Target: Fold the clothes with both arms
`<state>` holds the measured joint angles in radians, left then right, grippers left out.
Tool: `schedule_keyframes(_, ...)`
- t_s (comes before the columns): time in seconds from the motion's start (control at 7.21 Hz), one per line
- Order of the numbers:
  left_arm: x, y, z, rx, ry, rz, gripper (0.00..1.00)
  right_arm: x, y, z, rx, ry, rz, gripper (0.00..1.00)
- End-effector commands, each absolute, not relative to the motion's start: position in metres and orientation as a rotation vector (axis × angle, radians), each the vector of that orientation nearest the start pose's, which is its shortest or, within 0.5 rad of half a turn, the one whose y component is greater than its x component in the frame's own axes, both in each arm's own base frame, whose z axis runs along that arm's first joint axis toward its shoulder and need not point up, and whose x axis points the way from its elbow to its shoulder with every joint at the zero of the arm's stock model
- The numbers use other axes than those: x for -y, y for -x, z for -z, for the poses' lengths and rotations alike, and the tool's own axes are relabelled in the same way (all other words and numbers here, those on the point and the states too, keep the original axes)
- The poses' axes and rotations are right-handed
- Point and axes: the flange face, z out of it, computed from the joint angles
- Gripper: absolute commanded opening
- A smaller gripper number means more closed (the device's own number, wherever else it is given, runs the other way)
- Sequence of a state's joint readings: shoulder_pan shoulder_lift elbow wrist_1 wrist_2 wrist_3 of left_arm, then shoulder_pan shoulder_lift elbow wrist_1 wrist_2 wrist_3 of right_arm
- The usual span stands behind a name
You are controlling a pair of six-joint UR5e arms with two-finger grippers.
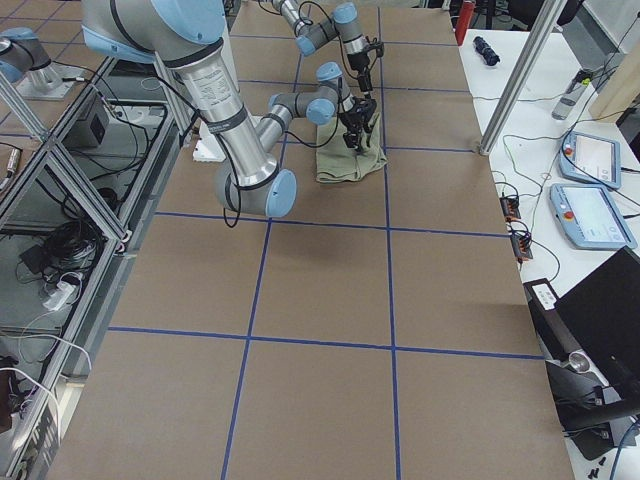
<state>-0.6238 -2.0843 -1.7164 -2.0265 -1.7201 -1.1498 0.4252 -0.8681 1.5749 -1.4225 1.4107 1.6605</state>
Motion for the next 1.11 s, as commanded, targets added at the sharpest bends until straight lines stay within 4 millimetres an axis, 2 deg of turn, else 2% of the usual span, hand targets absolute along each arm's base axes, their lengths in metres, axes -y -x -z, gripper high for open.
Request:
schedule_keyframes(0.0, 0.476, -0.46, -0.248, -1.032, -0.436, 0.1, 1.0, 0.404, 0.609, -0.233, 0.751, -0.321, -0.404, 1.0)
schedule_keyframes(0.14, 0.476, -0.46, -0.248, -1.04, -0.44, 0.1, 1.0, 0.406, 0.619, -0.241, 0.719, -0.331, -0.395, 1.0)
schedule_keyframes(0.28, 0.475, -0.46, -0.251, -1.047, -0.442, 0.099, 1.0, 0.419, 0.625, -0.249, 0.68, -0.36, -0.369, 1.0)
schedule_keyframes(0.42, 0.475, -0.46, -0.252, -1.047, -0.442, 0.099, 1.0, 0.445, 0.614, -0.251, 0.66, -0.376, -0.393, 1.0)
schedule_keyframes(0.56, 0.475, -0.459, -0.252, -1.047, -0.443, 0.101, 1.0, 0.475, 0.605, -0.258, 0.622, -0.394, -0.399, 1.0)
schedule_keyframes(0.69, 0.474, -0.458, -0.253, -1.047, -0.442, 0.099, 1.0, 0.518, 0.596, -0.267, 0.567, -0.403, -0.429, 1.0)
schedule_keyframes(0.83, 0.473, -0.457, -0.251, -1.05, -0.443, 0.1, 1.0, 0.561, 0.581, -0.285, 0.495, -0.411, -0.441, 1.0)
schedule_keyframes(0.97, 0.473, -0.457, -0.251, -1.05, -0.443, 0.1, 1.0, 0.599, 0.548, -0.298, 0.451, -0.42, -0.445, 1.0)
